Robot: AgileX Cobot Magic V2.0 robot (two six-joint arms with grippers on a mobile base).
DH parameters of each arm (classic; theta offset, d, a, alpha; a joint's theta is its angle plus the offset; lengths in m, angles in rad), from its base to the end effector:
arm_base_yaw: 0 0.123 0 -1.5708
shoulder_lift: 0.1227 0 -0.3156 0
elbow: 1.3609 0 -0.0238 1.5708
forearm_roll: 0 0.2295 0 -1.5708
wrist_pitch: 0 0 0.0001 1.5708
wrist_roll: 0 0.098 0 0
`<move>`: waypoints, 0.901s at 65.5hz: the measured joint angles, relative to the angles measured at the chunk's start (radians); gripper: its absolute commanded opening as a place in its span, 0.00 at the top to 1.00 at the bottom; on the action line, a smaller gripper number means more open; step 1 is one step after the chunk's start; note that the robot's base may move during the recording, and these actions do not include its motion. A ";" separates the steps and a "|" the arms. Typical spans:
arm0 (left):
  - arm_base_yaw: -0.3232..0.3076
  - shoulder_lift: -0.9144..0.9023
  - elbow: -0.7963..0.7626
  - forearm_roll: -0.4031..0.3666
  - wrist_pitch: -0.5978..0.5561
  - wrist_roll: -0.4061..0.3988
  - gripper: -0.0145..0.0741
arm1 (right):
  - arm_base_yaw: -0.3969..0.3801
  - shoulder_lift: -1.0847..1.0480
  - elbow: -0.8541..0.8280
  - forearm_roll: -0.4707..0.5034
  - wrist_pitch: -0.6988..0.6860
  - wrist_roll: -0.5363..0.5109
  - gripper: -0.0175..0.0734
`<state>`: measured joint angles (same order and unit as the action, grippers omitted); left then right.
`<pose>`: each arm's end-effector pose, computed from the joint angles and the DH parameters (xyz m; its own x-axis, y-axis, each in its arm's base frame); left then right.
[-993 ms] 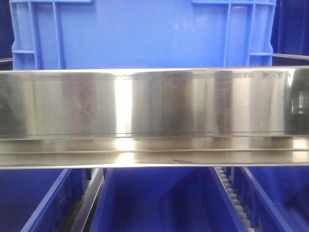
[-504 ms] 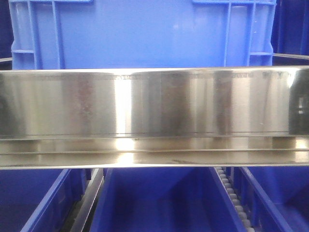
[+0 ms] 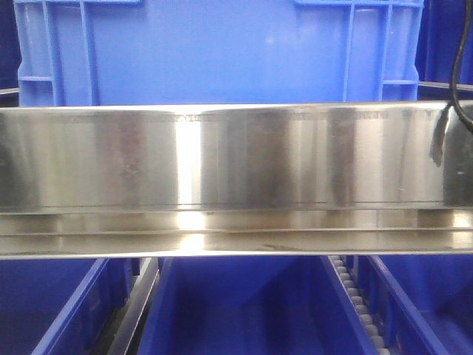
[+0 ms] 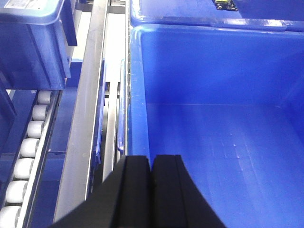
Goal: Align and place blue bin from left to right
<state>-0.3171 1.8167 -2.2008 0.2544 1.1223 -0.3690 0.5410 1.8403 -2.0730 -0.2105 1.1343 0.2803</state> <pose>0.3718 -0.0986 0.4859 -0.5806 -0.0697 -0.8112 -0.0174 0.9972 -0.0733 0.3504 0.1888 0.4399 -0.6816 -0.1929 -0.7059 -0.2693 0.9631 -0.0032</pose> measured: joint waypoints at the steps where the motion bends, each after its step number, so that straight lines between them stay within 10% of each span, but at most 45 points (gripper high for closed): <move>1: 0.000 0.000 0.000 0.000 0.000 0.000 0.96 | 0.000 0.000 0.000 0.000 0.000 0.002 0.86; 17: 0.000 0.000 0.000 0.002 0.000 0.000 0.96 | 0.000 0.008 0.000 0.004 0.007 0.020 0.48; 59: 0.000 0.000 0.000 0.002 0.022 0.000 0.96 | 0.000 0.071 -0.002 0.022 -0.008 0.060 0.48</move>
<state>-0.3171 1.8167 -2.2008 0.2563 1.1447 -0.3690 0.5410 1.9111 -2.0748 -0.1887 1.1267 0.3398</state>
